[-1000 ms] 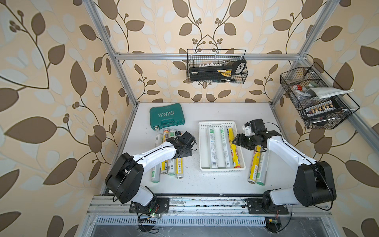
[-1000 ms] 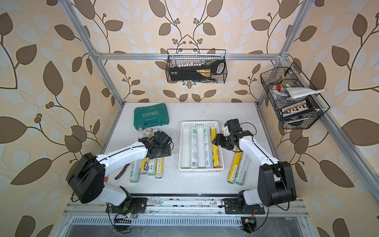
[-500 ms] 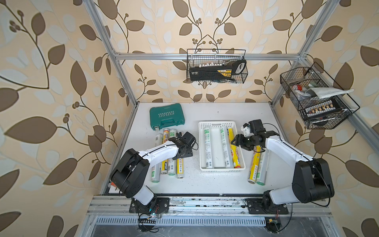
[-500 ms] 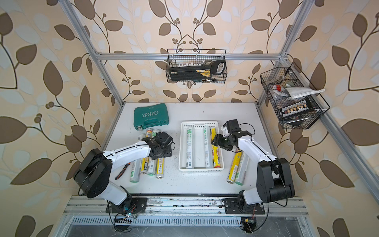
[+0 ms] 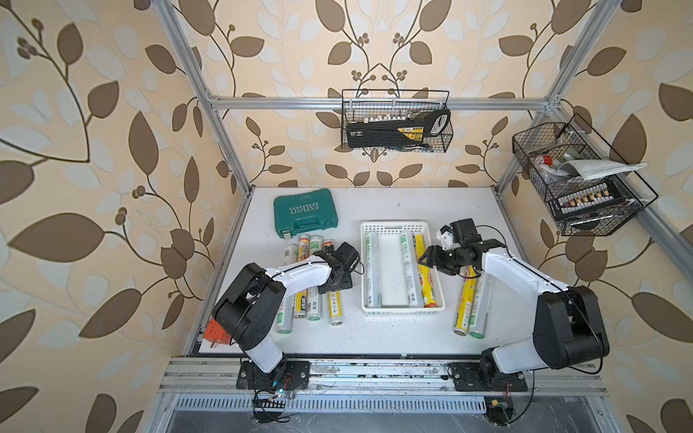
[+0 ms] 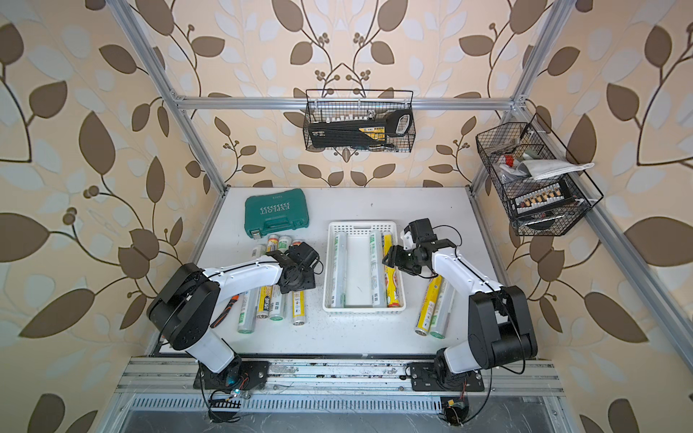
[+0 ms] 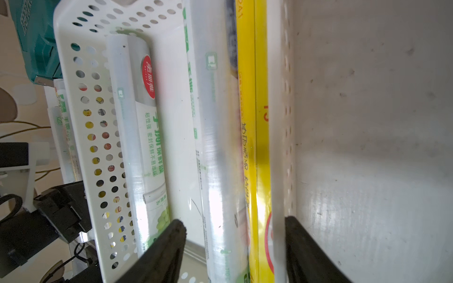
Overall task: Put the plastic wrap into the basket
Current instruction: Move the basket to the center of the board, then pick up the plastic wrap from the center of the board.
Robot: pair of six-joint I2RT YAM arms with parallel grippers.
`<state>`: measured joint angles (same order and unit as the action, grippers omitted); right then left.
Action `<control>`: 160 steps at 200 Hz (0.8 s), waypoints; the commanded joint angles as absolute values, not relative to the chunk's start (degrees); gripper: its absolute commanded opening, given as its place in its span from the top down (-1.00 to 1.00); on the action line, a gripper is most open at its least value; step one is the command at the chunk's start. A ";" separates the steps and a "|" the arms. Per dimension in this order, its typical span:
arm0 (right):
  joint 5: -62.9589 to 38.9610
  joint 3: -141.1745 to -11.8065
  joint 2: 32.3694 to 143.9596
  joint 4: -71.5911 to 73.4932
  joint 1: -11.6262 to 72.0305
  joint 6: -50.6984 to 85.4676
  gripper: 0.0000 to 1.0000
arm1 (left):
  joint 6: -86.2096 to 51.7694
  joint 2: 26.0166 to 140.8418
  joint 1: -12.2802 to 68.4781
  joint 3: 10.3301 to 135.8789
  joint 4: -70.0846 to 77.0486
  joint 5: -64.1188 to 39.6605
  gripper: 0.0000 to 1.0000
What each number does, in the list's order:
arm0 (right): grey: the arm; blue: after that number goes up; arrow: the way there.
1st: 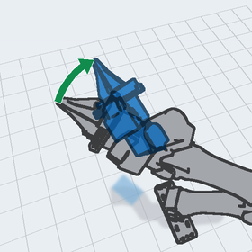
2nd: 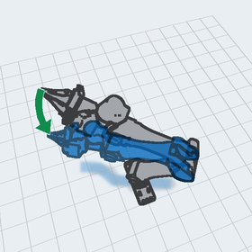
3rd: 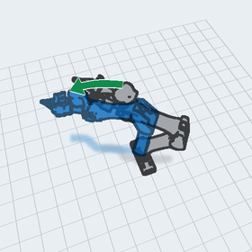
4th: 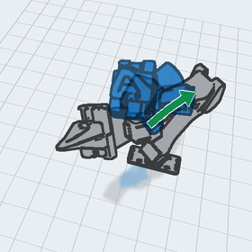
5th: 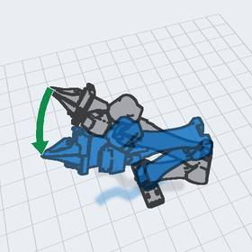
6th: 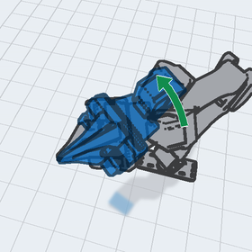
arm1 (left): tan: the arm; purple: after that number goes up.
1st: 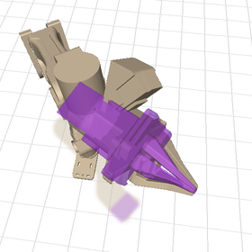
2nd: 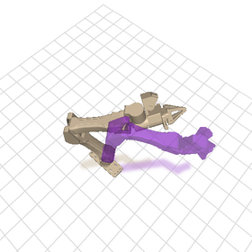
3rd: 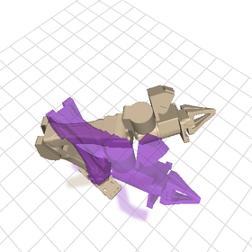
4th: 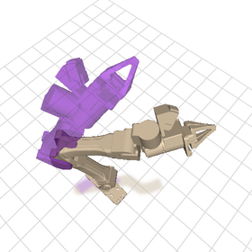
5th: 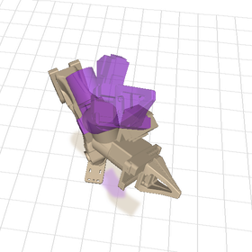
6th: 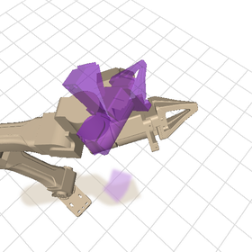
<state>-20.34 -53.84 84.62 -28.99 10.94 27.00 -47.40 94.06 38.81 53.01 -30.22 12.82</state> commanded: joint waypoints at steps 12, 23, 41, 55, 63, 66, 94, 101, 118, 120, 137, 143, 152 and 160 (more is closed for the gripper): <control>-20.93 -54.36 85.92 -28.50 12.77 27.92 -0.29 | -47.20 94.82 37.88 55.15 -29.79 11.73 -0.34; -20.61 -54.49 85.95 -28.63 12.94 27.98 -0.29 | -47.20 95.11 37.79 55.11 -29.78 11.68 -0.32; -20.26 -54.69 85.96 -28.96 13.00 27.95 -0.29 | -47.29 95.49 37.79 55.11 -29.54 11.49 -0.21; -19.89 -54.80 85.79 -29.42 12.93 27.65 -0.28 | -47.29 95.71 37.80 55.10 -29.47 11.26 -0.09; -19.52 -54.97 85.69 -29.77 12.93 27.53 -0.28 | -47.26 95.80 37.79 55.11 -29.43 11.07 -0.06; -19.45 -54.99 85.61 -29.87 12.98 27.37 -0.29 | -47.21 95.82 37.81 55.15 -29.44 10.95 -0.05; -18.13 -55.31 84.61 -31.25 12.93 26.95 -0.28 | -46.91 95.47 37.84 55.55 -30.27 10.63 0.02; -17.90 -55.37 84.26 -31.60 12.99 26.85 -0.28 | -46.93 95.18 37.79 55.55 -30.56 10.72 0.03; -17.59 -55.58 83.23 -32.33 12.94 26.71 -0.28 | -47.02 94.00 37.82 55.55 -31.26 10.89 0.12; -17.58 -55.56 83.14 -32.38 12.93 26.67 -0.28 | -47.02 93.79 37.80 55.55 -31.30 10.90 0.13; -17.02 -55.86 81.98 -33.31 13.00 26.48 -0.28 | -47.02 92.14 37.84 55.57 -32.18 11.21 0.21; -16.84 -56.02 81.55 -33.65 12.87 26.37 -0.28 | -47.01 91.46 37.81 55.67 -32.66 11.40 0.24; -16.50 -56.07 80.85 -34.21 12.85 26.28 -0.28 | -47.02 90.54 37.81 55.96 -33.49 11.68 0.28; -16.35 -56.17 80.25 -34.61 12.70 26.05 -0.28 | -46.97 89.72 37.80 56.18 -34.35 12.06 0.30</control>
